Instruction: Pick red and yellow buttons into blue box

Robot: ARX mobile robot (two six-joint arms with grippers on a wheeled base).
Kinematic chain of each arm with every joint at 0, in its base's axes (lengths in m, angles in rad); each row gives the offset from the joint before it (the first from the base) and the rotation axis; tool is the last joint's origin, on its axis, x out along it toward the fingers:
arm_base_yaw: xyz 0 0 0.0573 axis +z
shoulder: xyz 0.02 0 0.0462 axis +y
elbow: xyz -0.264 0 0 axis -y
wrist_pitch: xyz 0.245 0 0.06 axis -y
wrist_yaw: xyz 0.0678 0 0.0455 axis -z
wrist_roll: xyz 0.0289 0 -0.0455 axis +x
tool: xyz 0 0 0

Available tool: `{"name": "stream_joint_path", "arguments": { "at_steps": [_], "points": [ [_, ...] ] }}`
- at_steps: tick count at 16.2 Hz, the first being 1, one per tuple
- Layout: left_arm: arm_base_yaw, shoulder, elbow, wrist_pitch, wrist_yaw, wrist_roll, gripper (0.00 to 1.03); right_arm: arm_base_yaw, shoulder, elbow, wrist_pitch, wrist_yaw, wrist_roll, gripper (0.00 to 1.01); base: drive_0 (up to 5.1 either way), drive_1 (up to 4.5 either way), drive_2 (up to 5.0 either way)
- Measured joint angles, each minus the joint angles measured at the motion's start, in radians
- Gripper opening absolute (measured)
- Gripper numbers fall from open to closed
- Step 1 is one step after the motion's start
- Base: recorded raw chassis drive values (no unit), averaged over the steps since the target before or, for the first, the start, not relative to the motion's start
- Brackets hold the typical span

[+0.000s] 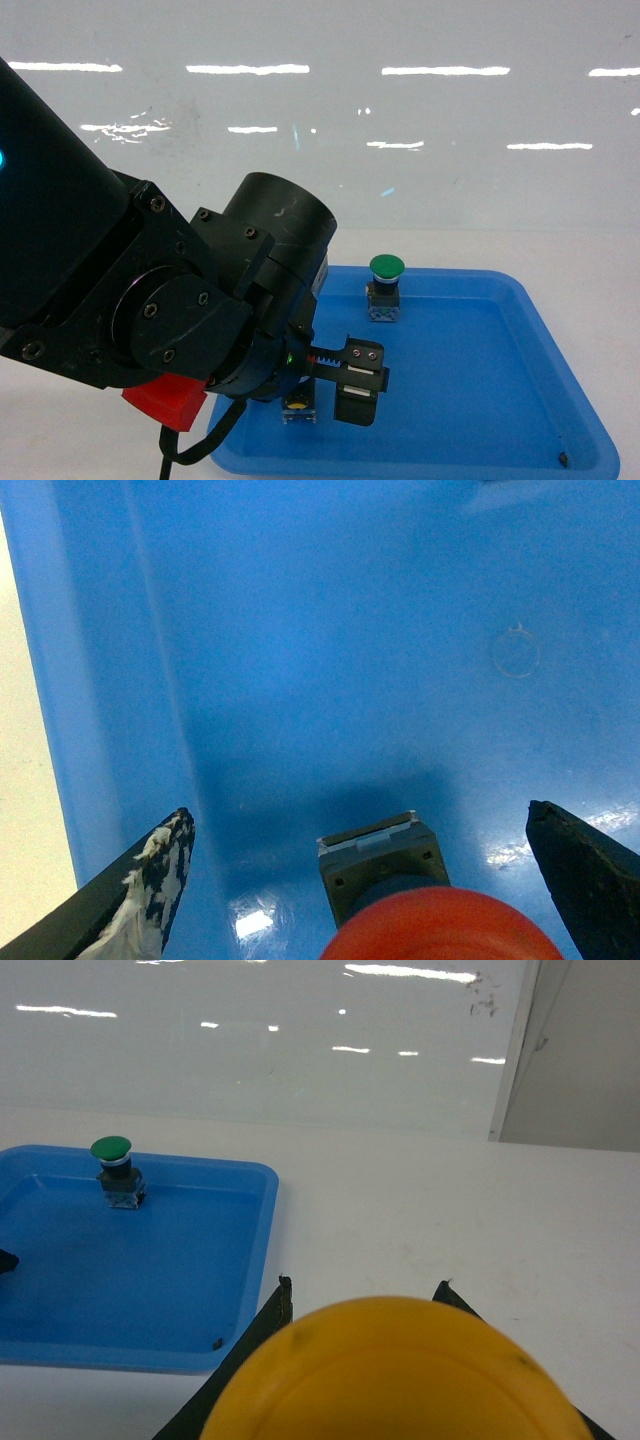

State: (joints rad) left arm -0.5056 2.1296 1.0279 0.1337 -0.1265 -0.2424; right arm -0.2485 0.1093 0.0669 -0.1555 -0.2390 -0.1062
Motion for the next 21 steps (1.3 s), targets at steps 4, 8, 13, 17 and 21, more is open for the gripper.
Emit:
{"name": "stream_joint_path", "arguments": {
  "at_steps": [4, 8, 13, 17, 21],
  "points": [
    [0.001, 0.012, -0.006, 0.028, 0.000, -0.018, 0.85, 0.000, 0.000, 0.000, 0.000, 0.000, 0.000, 0.35, 0.0, 0.00, 0.0],
    [-0.006, 0.011, -0.055, 0.066, -0.011, -0.025, 0.27, 0.000, 0.000, 0.000, 0.000, 0.000, 0.000, 0.35, 0.0, 0.00, 0.0],
    [0.029, -0.063, -0.152, 0.187, -0.035, -0.011, 0.26, 0.000, 0.000, 0.000, 0.000, 0.000, 0.000, 0.35, 0.0, 0.00, 0.0],
    [0.217, -0.500, -0.377, 0.440, -0.113, 0.087, 0.26, 0.000, 0.000, 0.000, 0.000, 0.000, 0.000, 0.35, 0.0, 0.00, 0.0],
    [0.340, -0.755, -0.533, 0.404, -0.117, 0.114, 0.26, 0.000, 0.000, 0.000, 0.000, 0.000, 0.000, 0.35, 0.0, 0.00, 0.0]
  ]
}}
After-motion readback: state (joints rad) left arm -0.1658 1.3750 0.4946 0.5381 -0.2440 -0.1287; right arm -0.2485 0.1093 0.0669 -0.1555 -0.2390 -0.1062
